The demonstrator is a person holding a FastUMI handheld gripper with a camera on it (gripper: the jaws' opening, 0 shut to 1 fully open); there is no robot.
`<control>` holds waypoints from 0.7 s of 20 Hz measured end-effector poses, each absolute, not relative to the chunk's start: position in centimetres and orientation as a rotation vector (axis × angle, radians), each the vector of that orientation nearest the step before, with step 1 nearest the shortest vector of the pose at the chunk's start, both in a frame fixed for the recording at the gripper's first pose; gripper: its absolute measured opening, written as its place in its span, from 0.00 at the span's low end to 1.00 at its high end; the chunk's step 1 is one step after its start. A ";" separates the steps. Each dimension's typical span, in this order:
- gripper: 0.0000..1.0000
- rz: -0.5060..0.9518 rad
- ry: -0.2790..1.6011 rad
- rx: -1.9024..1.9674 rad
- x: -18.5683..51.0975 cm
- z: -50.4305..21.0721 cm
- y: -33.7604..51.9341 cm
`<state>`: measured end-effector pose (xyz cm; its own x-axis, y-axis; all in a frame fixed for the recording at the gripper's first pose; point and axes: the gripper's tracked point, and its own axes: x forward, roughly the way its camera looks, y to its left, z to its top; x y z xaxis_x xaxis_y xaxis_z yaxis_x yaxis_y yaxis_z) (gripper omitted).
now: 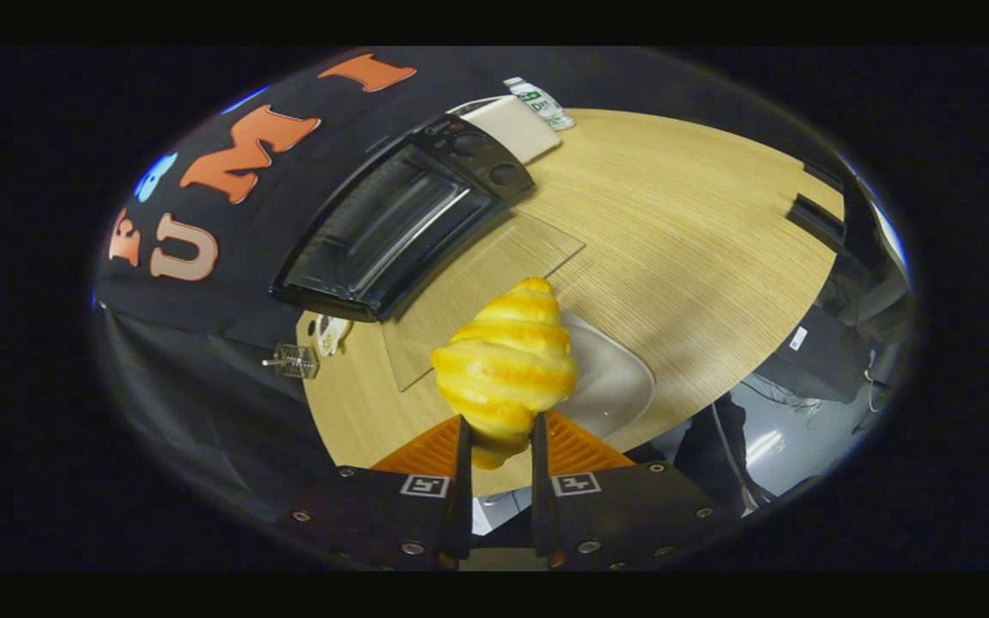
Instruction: Open the toaster oven, put the food inside, and close the toaster oven door.
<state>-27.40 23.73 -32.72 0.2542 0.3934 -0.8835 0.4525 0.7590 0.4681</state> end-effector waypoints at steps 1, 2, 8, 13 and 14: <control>0.29 -0.018 1.327 0.780 -26.8 -32.3 24.0; 0.29 0.004 1.304 0.789 -26.1 -32.3 24.2; 0.29 0.086 1.191 0.807 -20.5 -33.3 24.9; 0.29 0.116 1.166 0.800 -15.5 -35.0 26.2; 0.29 0.120 1.176 0.814 -14.5 -35.5 26.8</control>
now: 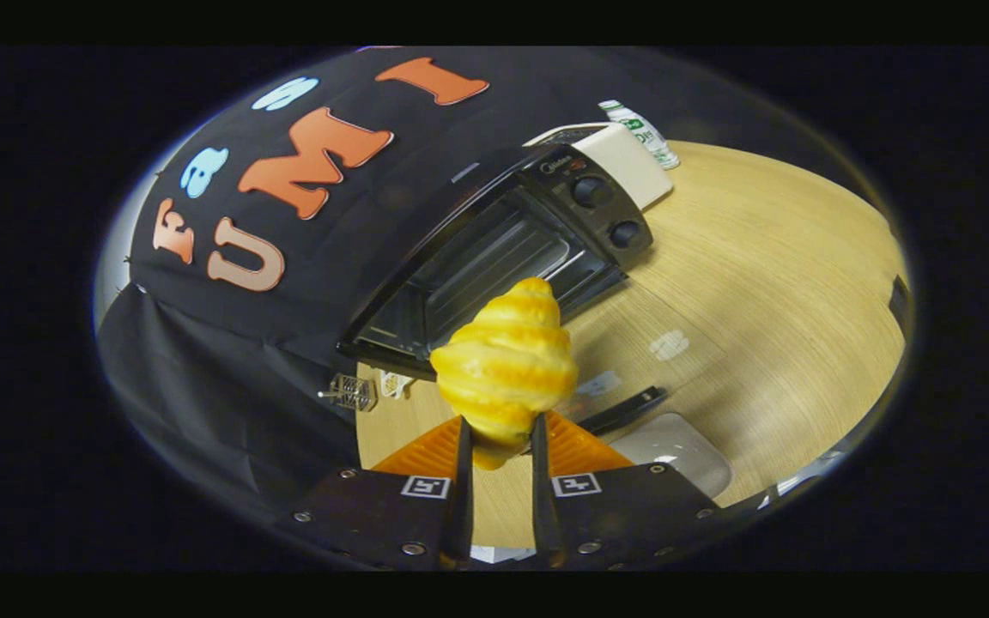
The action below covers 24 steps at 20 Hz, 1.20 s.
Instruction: Open the toaster oven, put the food inside, and close the toaster oven door.
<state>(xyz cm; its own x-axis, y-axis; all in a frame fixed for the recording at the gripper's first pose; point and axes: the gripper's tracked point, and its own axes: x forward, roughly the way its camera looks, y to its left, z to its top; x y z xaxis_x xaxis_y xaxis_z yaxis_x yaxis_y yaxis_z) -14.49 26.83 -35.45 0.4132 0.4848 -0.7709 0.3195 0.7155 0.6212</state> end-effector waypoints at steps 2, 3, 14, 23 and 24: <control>0.29 0.123 1.194 0.814 -12.6 -36.3 27.7; 0.29 0.115 1.217 0.807 -12.1 -36.8 28.0; 0.28 0.043 1.320 0.796 -5.4 -39.2 30.2; 0.29 0.087 1.184 0.940 -1.4 -38.5 32.4; 0.29 0.086 1.166 0.957 -1.1 -38.6 32.5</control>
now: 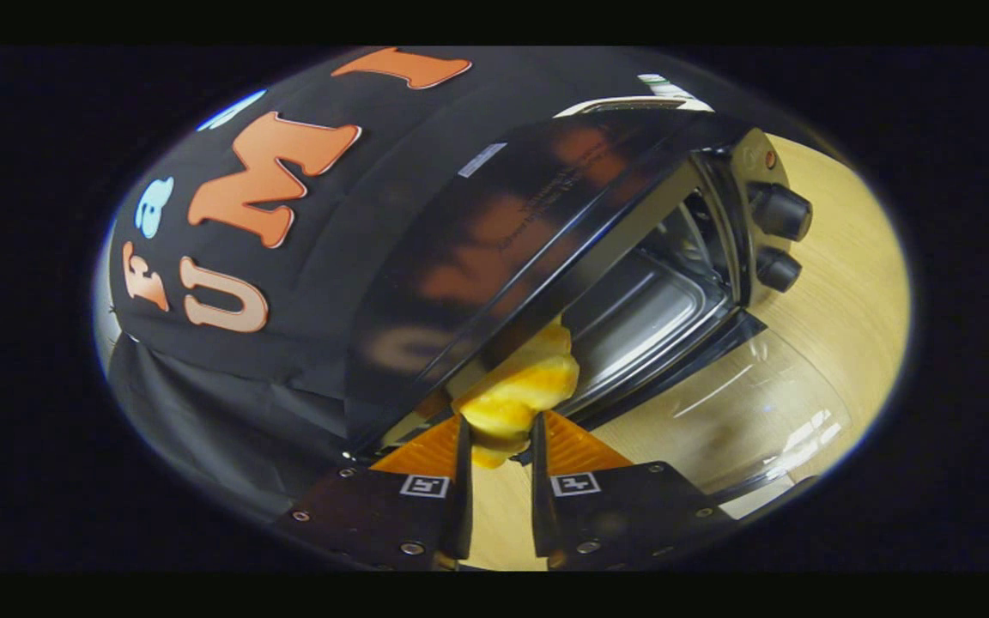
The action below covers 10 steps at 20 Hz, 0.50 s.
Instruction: Open the toaster oven, put the food inside, and close the toaster oven door.
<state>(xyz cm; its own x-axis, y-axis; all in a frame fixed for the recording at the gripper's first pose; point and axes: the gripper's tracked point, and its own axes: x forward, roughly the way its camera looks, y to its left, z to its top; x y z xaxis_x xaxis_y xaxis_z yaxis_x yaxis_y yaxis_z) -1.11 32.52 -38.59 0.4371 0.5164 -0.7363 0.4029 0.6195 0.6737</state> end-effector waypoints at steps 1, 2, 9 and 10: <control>0.29 0.088 1.153 0.950 -0.9 -39.1 32.6; 0.29 0.089 1.142 0.962 -0.8 -39.3 32.6; 0.34 0.073 1.052 1.016 0.2 -41.0 32.6; 0.38 0.083 1.056 1.004 0.1 -41.3 32.7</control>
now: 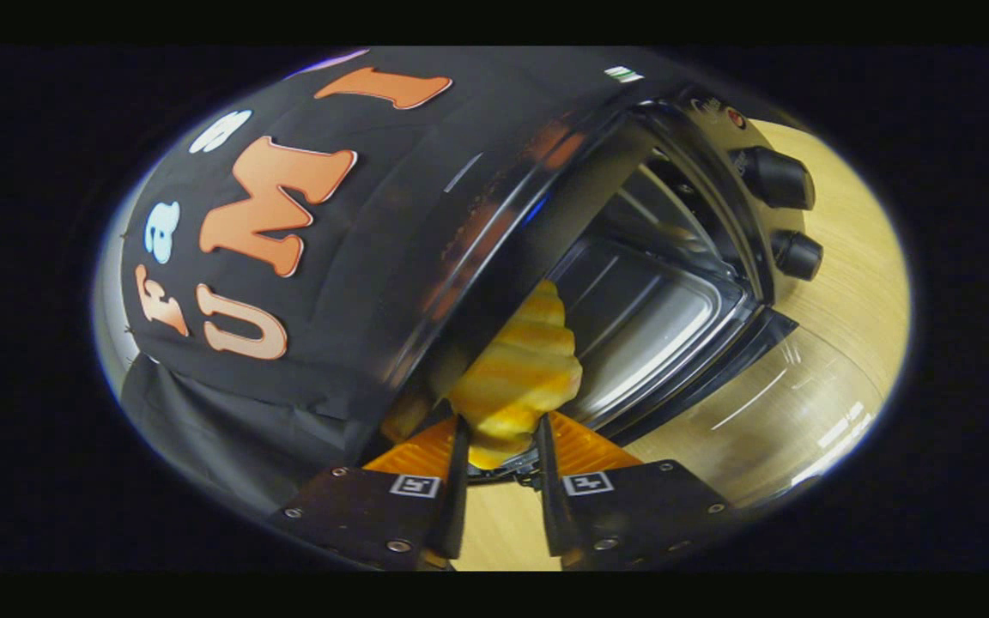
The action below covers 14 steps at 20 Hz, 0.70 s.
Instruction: Open the toaster oven, put the food inside, and close the toaster oven door.
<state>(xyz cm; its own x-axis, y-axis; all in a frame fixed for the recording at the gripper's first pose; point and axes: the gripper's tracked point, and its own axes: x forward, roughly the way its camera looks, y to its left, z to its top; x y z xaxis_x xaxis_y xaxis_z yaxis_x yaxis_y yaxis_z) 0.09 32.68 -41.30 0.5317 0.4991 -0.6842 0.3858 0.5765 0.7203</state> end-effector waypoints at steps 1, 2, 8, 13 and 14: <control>0.47 0.092 1.063 1.002 -0.3 -41.3 33.0; 0.52 0.095 1.061 0.996 -0.3 -41.4 33.0; 0.76 0.111 1.010 0.958 -0.6 -40.5 32.3; 0.83 0.115 0.917 0.991 -1.5 -38.6 30.7; 0.83 0.122 0.920 0.994 -2.0 -38.3 30.5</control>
